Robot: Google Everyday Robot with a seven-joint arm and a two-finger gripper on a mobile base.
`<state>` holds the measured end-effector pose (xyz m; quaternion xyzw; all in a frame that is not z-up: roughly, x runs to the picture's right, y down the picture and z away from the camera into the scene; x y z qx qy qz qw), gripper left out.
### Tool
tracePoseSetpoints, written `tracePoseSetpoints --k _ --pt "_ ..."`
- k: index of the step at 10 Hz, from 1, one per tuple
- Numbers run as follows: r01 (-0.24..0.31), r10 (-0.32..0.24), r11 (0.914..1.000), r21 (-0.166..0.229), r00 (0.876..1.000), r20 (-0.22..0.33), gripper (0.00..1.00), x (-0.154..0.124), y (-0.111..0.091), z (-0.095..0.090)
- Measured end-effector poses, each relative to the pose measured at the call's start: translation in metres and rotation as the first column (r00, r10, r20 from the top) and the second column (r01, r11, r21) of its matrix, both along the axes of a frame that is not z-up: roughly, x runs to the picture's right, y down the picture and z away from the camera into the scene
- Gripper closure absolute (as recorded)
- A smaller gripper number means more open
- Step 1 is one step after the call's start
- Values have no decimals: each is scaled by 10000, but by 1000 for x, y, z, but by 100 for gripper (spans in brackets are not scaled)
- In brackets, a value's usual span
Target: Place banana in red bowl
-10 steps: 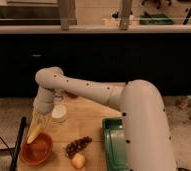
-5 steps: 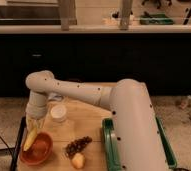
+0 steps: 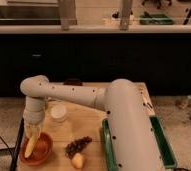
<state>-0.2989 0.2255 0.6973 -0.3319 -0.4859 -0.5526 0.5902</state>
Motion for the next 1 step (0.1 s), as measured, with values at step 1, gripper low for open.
tracePoseSetpoints --k 1 --pt "124 -124 9999 -61 9999 46 67 0 3 1"
